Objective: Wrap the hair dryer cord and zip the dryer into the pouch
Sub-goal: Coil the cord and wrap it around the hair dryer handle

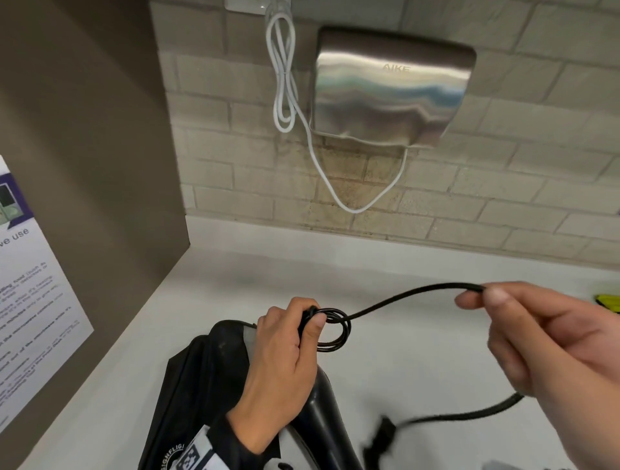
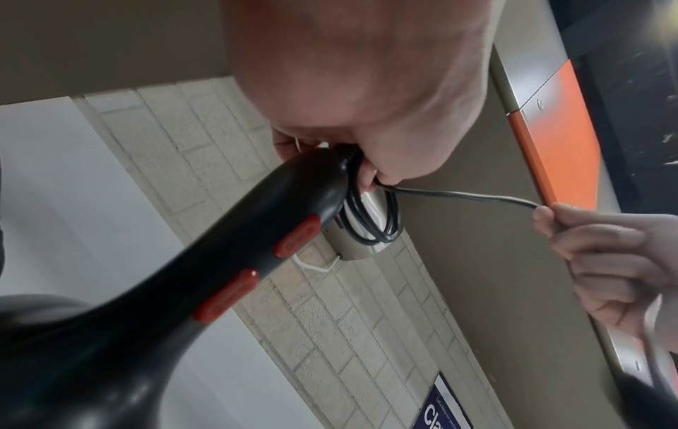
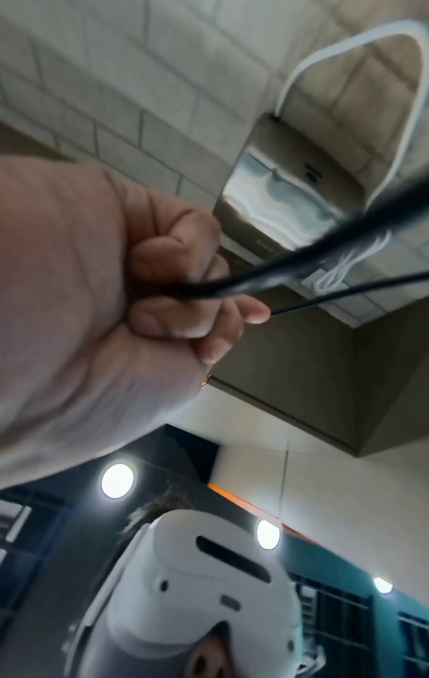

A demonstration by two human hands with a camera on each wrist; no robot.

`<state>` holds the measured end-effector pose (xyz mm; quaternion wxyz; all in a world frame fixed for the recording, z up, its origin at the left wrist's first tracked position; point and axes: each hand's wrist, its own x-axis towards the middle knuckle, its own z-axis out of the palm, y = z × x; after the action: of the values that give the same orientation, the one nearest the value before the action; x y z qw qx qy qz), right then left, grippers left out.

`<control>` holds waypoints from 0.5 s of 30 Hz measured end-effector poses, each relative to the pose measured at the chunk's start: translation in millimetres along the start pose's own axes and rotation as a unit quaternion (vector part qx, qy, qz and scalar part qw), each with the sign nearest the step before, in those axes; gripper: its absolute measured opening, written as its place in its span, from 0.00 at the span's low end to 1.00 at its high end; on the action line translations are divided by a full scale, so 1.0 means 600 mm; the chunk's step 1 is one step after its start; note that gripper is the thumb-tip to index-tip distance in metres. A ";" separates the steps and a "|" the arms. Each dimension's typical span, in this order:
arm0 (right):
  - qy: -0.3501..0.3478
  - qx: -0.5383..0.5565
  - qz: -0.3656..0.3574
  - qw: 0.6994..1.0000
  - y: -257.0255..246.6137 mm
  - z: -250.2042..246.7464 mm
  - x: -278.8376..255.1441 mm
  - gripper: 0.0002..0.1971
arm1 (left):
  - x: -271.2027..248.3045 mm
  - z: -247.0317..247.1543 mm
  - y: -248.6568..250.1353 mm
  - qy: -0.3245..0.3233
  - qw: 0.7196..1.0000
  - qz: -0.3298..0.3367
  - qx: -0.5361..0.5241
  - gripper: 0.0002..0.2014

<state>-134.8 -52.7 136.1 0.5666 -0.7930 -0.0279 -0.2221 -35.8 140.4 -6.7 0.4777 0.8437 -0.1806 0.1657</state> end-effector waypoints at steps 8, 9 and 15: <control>-0.011 -0.105 0.007 0.994 0.058 0.023 0.027 0.05 | -0.001 -0.010 0.003 -0.015 1.000 -0.010 -0.005 0.15; -0.025 -0.120 0.010 0.992 0.063 0.025 0.027 0.04 | -0.003 -0.011 0.004 -0.021 1.000 -0.009 -0.003 0.15; -0.149 -0.163 -0.028 0.975 0.070 0.054 0.031 0.12 | -0.004 -0.010 0.018 -0.036 0.999 0.002 0.002 0.18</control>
<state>-95.4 -41.8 97.7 0.4127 -0.8978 -0.0972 -0.1187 -43.6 140.4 3.2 0.4688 0.8497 -0.1990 0.1363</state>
